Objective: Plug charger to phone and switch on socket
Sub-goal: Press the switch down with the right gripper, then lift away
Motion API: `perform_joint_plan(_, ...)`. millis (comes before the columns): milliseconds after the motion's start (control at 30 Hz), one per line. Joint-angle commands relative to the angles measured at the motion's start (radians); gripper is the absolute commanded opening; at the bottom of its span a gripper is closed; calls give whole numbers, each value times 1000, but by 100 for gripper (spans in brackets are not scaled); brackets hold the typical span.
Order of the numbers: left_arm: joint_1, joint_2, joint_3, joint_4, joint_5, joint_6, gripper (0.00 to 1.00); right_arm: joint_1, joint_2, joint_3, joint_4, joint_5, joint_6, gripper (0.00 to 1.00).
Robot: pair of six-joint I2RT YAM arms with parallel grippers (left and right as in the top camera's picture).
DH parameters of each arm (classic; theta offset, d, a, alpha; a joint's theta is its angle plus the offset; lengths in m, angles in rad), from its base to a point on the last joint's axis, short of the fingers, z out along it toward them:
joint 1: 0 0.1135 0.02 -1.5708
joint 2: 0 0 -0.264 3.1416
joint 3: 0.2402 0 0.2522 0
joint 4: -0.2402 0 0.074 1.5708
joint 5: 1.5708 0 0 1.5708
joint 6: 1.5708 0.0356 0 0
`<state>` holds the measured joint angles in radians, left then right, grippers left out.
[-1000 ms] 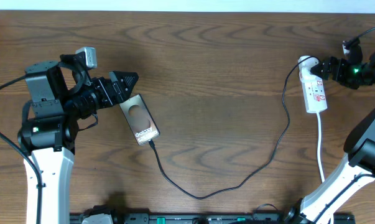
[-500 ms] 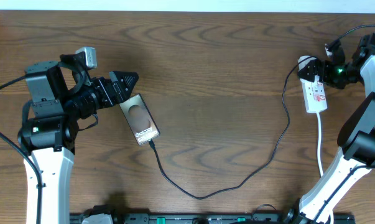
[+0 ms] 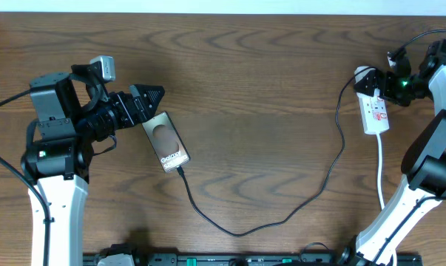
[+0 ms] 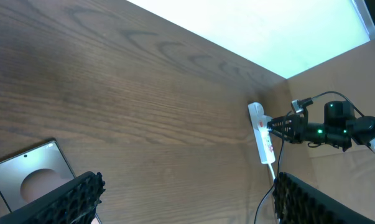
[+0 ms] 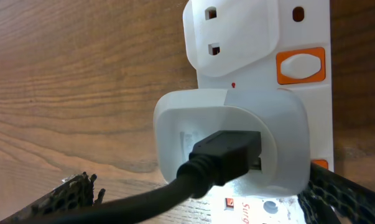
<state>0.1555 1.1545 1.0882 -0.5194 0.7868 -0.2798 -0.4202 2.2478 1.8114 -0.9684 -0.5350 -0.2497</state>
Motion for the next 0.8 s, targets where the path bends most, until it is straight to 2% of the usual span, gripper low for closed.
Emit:
perform_joint_plan(0,2,1,7,0,6,13,89,22,15,13,-13,-40,31,99)
perform_joint_plan(767,2,1,7,-18,6,13,89,37,15,-32,-11,-40,55,99)
